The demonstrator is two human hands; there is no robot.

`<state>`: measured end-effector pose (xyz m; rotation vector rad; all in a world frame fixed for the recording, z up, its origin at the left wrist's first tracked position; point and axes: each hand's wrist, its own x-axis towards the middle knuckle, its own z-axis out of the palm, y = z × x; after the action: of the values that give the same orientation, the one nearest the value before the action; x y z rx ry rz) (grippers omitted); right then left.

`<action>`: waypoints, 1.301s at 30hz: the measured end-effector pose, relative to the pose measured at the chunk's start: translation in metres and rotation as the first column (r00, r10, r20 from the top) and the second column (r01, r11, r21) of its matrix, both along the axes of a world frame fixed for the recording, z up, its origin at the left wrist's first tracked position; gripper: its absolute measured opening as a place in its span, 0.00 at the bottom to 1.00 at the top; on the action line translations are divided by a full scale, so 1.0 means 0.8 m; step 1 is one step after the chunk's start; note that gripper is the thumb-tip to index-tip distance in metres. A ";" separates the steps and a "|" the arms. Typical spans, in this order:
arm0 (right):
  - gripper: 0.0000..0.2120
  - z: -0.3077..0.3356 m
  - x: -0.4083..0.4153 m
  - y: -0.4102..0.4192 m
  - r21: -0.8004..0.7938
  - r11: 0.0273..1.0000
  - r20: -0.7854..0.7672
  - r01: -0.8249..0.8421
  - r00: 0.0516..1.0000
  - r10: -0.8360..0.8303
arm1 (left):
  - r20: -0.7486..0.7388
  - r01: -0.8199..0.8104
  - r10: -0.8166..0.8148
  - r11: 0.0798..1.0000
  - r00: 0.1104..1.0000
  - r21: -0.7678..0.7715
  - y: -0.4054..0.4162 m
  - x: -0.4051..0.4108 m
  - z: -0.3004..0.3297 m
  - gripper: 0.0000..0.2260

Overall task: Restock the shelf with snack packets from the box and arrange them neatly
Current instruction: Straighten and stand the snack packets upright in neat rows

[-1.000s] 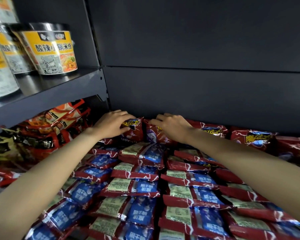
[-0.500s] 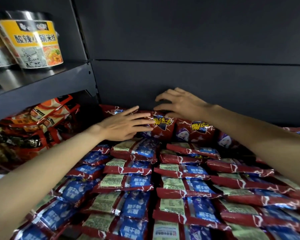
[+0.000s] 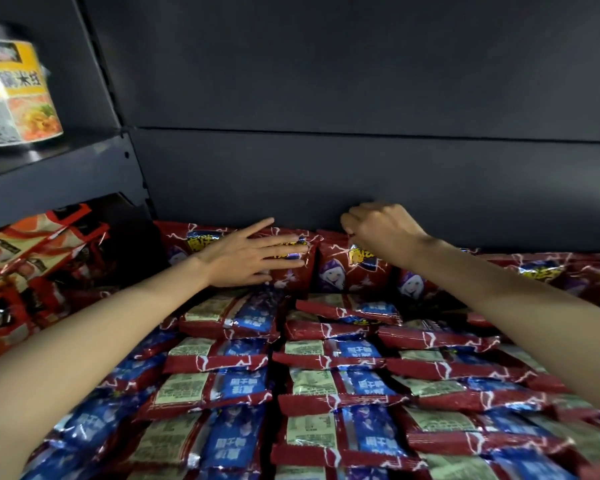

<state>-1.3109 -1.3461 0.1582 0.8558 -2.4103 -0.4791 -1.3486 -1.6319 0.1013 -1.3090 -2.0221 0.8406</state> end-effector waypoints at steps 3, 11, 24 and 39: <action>0.17 -0.015 -0.008 0.001 0.031 0.999 -0.109 -0.042 0.993 0.045 | -0.031 -0.015 0.015 1.000 0.999 0.000 -0.004 -0.005 -0.005 0.29; 0.12 -0.019 0.002 0.027 -0.211 0.961 -0.097 -0.178 0.982 0.161 | 0.076 0.030 -0.041 0.991 0.996 0.134 0.007 0.009 0.001 0.26; 0.12 0.000 0.067 0.087 -0.139 0.985 -0.002 -0.102 0.995 0.102 | 0.158 0.062 -0.148 0.890 0.976 0.452 0.052 0.046 0.031 0.14; 0.14 0.039 0.209 0.267 -0.135 0.899 0.304 0.417 0.881 -0.362 | 0.555 -0.151 -0.094 0.913 0.826 0.379 0.303 0.125 0.086 0.13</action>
<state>-1.1437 -1.1329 0.1897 0.3589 -2.8447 -0.2713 -1.2484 -1.3898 0.1703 -1.3775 -2.4943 -0.0111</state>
